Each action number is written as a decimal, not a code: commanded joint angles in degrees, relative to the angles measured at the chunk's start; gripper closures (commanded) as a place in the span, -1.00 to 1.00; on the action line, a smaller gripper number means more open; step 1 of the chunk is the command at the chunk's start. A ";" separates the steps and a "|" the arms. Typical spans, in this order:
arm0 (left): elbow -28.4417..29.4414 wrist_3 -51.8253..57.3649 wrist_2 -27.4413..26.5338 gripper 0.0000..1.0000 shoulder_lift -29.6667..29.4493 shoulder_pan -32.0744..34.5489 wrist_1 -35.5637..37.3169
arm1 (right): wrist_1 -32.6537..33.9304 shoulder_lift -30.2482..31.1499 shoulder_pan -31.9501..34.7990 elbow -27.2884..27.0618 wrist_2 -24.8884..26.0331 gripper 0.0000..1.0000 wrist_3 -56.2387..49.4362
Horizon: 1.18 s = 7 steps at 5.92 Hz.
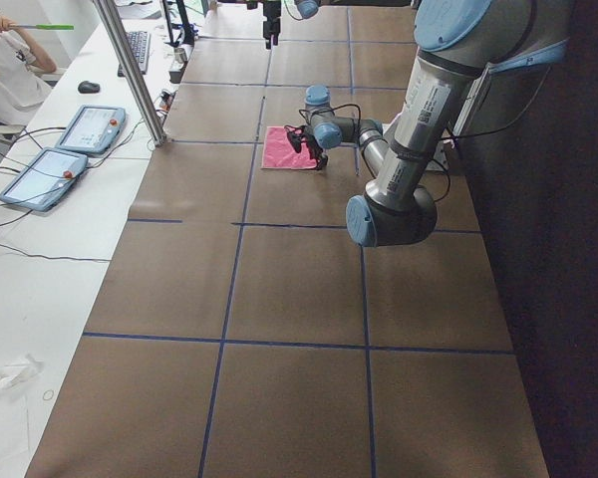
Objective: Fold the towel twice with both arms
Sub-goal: 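Grip the towel edge with the left gripper while the right arm approaches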
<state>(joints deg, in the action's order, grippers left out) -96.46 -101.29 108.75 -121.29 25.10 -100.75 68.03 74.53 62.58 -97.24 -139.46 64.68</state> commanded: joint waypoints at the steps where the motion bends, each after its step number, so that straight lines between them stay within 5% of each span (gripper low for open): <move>1: 0.04 0.04 0.06 -0.12 0.35 -0.22 -0.15 | 0.00 0.00 -0.01 0.20 0.06 -1.00 0.01; 7: -0.31 0.04 0.06 0.21 0.44 -0.84 -0.24 | 0.00 0.09 -0.01 0.47 0.06 -1.00 0.01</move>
<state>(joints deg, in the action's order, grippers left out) -96.87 -101.21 108.81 -120.85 24.45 -100.96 68.03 74.60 62.58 -96.79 -139.40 64.69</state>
